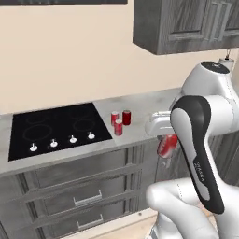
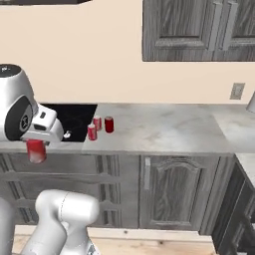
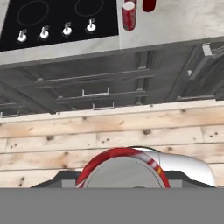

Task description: Four empty soda cans are scattered around the kitchen. Gather all the cans and cluster them next to the stove for recycling.

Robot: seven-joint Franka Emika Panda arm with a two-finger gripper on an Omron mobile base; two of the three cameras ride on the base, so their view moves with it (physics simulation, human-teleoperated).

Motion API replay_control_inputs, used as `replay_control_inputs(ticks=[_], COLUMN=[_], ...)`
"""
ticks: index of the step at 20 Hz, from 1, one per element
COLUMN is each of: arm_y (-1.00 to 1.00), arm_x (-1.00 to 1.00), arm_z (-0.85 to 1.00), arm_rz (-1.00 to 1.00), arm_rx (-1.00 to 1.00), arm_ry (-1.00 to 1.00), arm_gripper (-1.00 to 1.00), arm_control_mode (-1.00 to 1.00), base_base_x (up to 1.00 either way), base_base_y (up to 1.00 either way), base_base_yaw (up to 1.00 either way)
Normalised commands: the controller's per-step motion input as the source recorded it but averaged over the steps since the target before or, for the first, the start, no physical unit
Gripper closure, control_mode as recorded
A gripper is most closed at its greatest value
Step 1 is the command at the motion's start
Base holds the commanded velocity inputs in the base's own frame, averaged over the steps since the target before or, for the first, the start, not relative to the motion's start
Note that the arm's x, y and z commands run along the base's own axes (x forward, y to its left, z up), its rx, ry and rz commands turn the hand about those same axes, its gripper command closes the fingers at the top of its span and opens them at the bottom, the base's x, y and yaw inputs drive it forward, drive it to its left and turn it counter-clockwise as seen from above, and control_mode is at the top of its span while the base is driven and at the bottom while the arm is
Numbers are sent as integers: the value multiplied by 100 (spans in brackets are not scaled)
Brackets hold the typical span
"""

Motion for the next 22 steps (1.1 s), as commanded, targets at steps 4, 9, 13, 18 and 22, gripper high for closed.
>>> replay_control_inputs(ticks=[4, 9, 13, 18, 22], arm_y=[0, 0, 0, 0, 0], arm_x=[0, 0, 0, 0, 0], arm_z=[0, 0, 0, 0, 0], arm_rz=[0, 0, 0, 0, 0], arm_rx=[0, 0, 0, 0, 0], arm_ry=[0, 0, 0, 0, 0], arm_gripper=[100, 100, 100, 100, 100], arm_control_mode=[100, 100, 100, 100, 100], base_base_x=[57, 64, 25, 20, 67], base_base_y=[-11, -2, -58, -59, -12], base_base_yaw=[13, 7, 7, 7, 8])
